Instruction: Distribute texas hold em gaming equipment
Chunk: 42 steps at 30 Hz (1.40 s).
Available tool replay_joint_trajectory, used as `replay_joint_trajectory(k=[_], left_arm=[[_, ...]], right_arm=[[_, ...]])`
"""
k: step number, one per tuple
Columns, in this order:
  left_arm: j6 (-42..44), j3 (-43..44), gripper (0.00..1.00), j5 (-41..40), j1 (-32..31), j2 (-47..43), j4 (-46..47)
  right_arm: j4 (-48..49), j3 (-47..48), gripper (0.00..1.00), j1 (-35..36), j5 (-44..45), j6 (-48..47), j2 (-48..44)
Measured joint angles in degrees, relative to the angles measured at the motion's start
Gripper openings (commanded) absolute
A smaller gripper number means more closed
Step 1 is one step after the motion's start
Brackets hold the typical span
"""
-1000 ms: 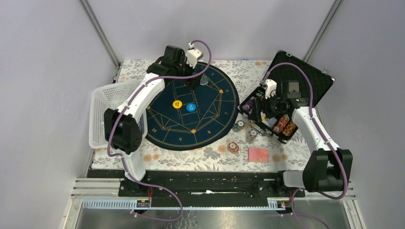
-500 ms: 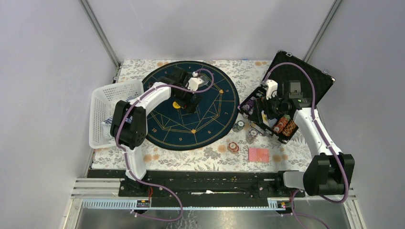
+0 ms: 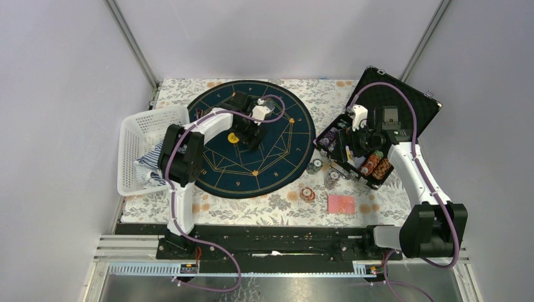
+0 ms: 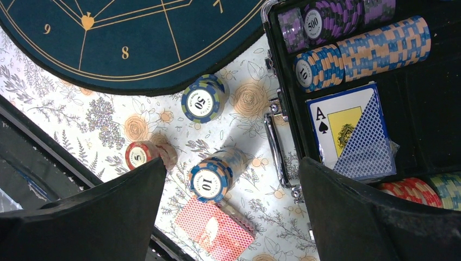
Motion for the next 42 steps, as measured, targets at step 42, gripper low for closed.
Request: replay_joint_trajectory(k=[42], left_arm=[[-3.4, 17.1, 0.47, 0.1, -11.3, 11.6, 0.3]], right_arm=[[0.0, -0.5, 1.00, -0.3, 0.9, 0.0, -0.5]])
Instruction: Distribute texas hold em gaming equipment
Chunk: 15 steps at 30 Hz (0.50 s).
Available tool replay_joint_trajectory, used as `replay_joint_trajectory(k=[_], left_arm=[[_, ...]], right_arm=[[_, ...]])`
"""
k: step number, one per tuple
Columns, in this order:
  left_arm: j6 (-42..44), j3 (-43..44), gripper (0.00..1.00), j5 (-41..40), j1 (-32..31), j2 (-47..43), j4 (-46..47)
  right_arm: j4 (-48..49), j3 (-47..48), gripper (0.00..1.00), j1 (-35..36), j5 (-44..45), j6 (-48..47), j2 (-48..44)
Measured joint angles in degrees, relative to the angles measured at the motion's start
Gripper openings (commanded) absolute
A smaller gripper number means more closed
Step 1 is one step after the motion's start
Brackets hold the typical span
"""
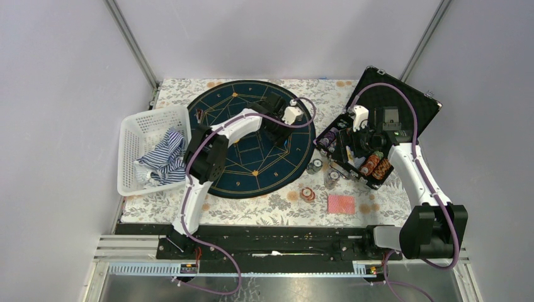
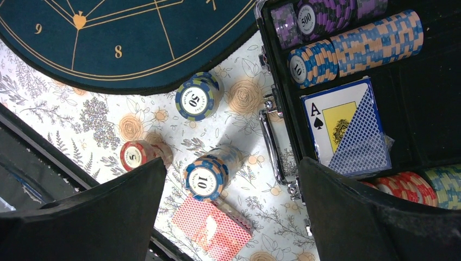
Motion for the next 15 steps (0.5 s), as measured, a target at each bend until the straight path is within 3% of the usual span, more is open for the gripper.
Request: replay_joint_trajectory(k=[4, 10, 15], left_arm=[[-0.1, 0.0, 0.58, 0.0, 0.0, 0.5, -0.5], [-0.7, -0.1, 0.98, 0.0, 0.0, 0.5, -0.4], [-1.3, -0.2, 0.99, 0.2, 0.0, 0.5, -0.6]], right_arm=[[0.0, -0.2, 1.00, 0.0, 0.2, 0.0, 0.0], [0.0, -0.2, 1.00, 0.0, 0.2, 0.0, 0.0], [0.0, -0.2, 1.00, 0.0, 0.2, 0.0, 0.0]])
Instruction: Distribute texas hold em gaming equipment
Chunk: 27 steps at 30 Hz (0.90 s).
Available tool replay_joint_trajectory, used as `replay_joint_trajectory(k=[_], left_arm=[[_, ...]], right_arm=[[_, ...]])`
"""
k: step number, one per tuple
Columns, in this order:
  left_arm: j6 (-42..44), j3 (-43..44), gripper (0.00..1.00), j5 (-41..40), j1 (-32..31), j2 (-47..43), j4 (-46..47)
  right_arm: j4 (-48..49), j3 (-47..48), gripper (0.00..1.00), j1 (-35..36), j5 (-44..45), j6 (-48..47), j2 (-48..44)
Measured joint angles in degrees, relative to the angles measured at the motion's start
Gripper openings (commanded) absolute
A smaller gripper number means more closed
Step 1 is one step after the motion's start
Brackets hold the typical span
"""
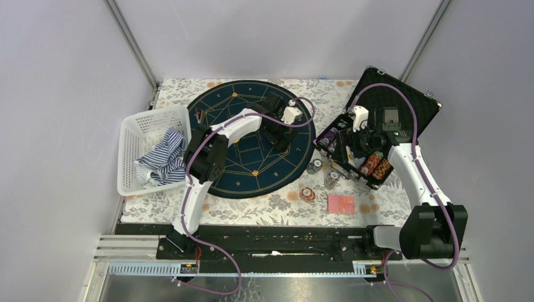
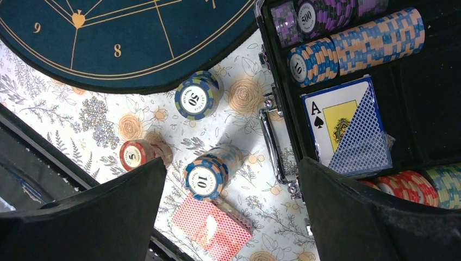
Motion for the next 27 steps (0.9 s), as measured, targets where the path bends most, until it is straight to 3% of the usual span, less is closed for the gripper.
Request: replay_joint_trajectory(k=[8, 16, 20, 27], left_arm=[[-1.1, -1.0, 0.99, 1.8, 2.3, -4.7, -4.0], [-0.4, -9.6, 0.99, 1.0, 14.2, -19.7, -4.5], [-0.2, -14.5, 0.99, -0.6, 18.0, -20.7, -3.4], [0.9, -18.1, 0.99, -3.1, 18.1, -17.9, -2.1]], right_arm=[[0.0, 0.0, 1.00, 0.0, 0.0, 0.0, 0.0], [0.0, -0.1, 1.00, 0.0, -0.2, 0.0, 0.0], [0.0, -0.1, 1.00, 0.0, -0.2, 0.0, 0.0], [0.0, -0.3, 1.00, 0.0, -0.2, 0.0, 0.0]])
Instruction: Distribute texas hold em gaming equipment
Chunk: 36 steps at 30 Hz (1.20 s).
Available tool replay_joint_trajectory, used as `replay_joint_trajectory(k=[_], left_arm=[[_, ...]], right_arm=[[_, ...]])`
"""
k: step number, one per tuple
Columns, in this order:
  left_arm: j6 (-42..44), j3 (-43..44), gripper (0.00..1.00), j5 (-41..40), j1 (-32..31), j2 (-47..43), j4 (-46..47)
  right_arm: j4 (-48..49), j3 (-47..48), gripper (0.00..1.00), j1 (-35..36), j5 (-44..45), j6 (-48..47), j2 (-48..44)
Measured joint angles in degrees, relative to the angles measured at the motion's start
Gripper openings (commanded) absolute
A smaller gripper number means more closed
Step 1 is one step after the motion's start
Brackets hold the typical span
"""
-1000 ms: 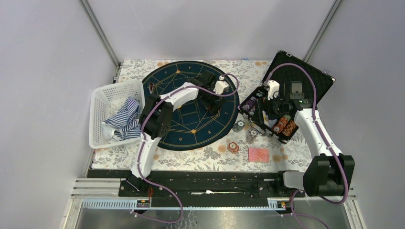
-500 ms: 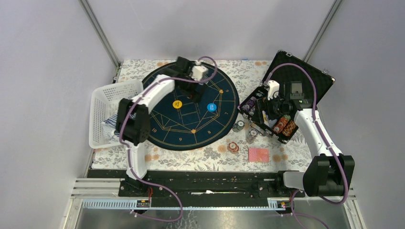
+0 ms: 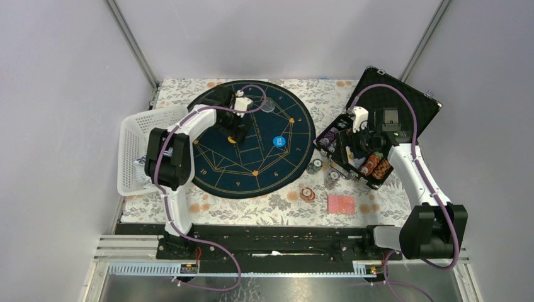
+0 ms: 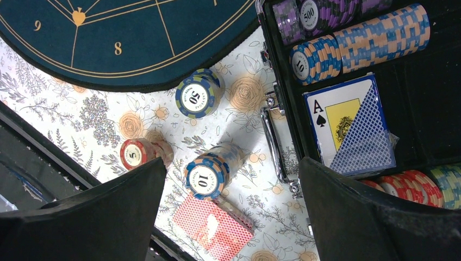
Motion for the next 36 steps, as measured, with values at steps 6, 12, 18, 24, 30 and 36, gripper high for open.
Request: replay_joint_trajectory(k=[6, 12, 18, 24, 30, 36], left_arm=[[0.4, 0.0, 0.99, -2.1, -0.3, 3.4, 2.8], [0.4, 0.0, 0.94, -3.3, -0.3, 6.2, 3.9], [0.4, 0.1, 0.81, -3.5, -0.3, 6.5, 4.1], [0.4, 0.4, 0.65, -3.5, -0.6, 6.8, 4.2], [0.8, 0.4, 0.53, -3.6, -1.3, 6.9, 4.3], [0.6, 0.4, 0.48, -3.4, -1.3, 6.7, 4.3]], right_arm=[[0.0, -0.1, 1.00, 0.0, 0.0, 0.0, 0.0], [0.0, -0.1, 1.00, 0.0, 0.0, 0.0, 0.0], [0.0, -0.1, 1.00, 0.0, 0.0, 0.0, 0.0], [0.0, -0.1, 1.00, 0.0, 0.0, 0.0, 0.0], [0.0, -0.2, 1.00, 0.0, 0.0, 0.0, 0.0], [0.0, -0.4, 1.00, 0.0, 0.0, 0.0, 0.0]])
